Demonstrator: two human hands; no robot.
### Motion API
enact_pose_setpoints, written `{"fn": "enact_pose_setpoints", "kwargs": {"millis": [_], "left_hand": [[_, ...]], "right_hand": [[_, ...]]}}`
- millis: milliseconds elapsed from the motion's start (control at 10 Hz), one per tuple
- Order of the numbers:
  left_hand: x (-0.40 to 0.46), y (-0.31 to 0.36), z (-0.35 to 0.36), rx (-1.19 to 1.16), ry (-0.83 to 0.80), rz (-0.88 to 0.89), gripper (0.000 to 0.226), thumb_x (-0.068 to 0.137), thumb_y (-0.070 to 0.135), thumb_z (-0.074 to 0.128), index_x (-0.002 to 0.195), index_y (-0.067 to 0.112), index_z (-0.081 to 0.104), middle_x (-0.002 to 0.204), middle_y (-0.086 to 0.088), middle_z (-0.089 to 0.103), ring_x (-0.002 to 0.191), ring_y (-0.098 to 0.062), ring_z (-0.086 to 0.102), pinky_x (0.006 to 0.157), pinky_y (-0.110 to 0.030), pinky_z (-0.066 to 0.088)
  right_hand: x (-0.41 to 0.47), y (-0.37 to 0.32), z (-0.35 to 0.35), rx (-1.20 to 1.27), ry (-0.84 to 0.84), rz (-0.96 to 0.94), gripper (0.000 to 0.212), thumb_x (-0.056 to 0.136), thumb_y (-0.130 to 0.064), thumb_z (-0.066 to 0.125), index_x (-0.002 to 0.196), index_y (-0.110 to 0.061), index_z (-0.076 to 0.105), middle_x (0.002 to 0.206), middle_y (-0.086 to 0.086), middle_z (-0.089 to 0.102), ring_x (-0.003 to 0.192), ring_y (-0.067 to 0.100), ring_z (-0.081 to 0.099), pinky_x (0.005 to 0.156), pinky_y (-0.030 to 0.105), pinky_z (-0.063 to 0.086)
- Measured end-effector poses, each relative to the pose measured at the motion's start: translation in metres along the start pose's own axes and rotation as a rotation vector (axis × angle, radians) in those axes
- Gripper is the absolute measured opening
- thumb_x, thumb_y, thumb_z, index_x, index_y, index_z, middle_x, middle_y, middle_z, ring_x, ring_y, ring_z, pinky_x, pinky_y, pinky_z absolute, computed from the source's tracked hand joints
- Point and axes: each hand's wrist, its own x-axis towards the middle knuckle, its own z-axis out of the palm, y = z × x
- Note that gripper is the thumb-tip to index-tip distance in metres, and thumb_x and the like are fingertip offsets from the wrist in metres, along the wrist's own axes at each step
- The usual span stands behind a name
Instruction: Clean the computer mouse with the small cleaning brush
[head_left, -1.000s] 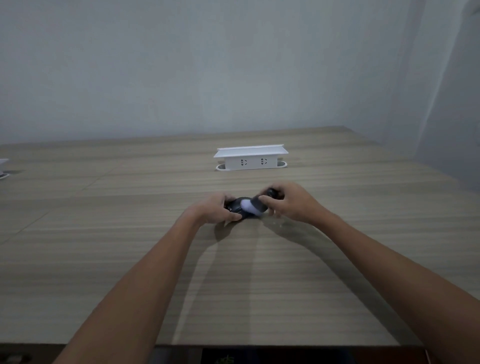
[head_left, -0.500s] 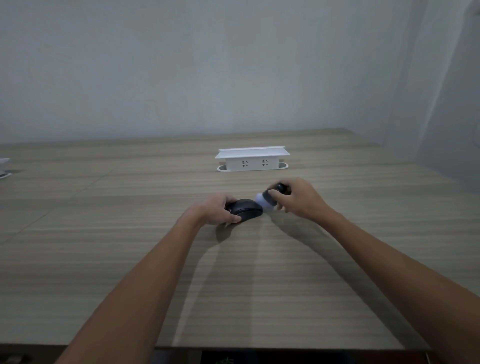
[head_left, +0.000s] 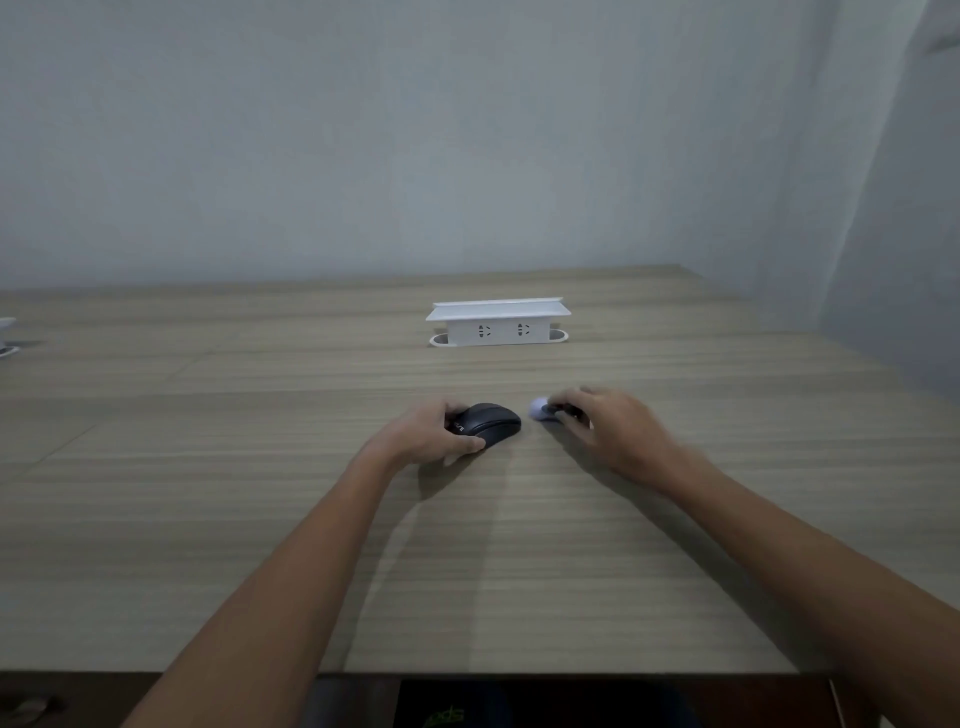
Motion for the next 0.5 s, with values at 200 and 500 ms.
{"fn": "enact_pose_setpoints", "kwargs": {"millis": [200, 500], "left_hand": [[-0.016, -0.002, 0.018, -0.098, 0.097, 0.041, 0.04, 0.078, 0.035, 0.075, 0.116, 0.025, 0.069, 0.104, -0.007, 0.075, 0.095, -0.026, 0.07, 0.092, -0.047, 0.054], [-0.023, -0.015, 0.014, -0.168, 0.237, -0.011, 0.068, 0.088, 0.05, 0.066, 0.144, 0.015, 0.051, 0.141, -0.001, 0.045, 0.128, -0.013, 0.048, 0.104, -0.024, 0.035]], "right_hand": [[-0.021, -0.004, 0.007, -0.069, -0.034, -0.042, 0.035, 0.097, -0.035, 0.058, 0.131, -0.029, 0.066, 0.087, 0.0, 0.051, 0.086, 0.028, 0.06, 0.066, 0.029, 0.032], [-0.026, 0.001, -0.014, 0.222, -0.103, 0.166, 0.039, 0.099, -0.047, 0.055, 0.135, -0.035, 0.064, 0.099, -0.001, 0.053, 0.08, 0.009, 0.053, 0.08, 0.029, 0.044]]}}
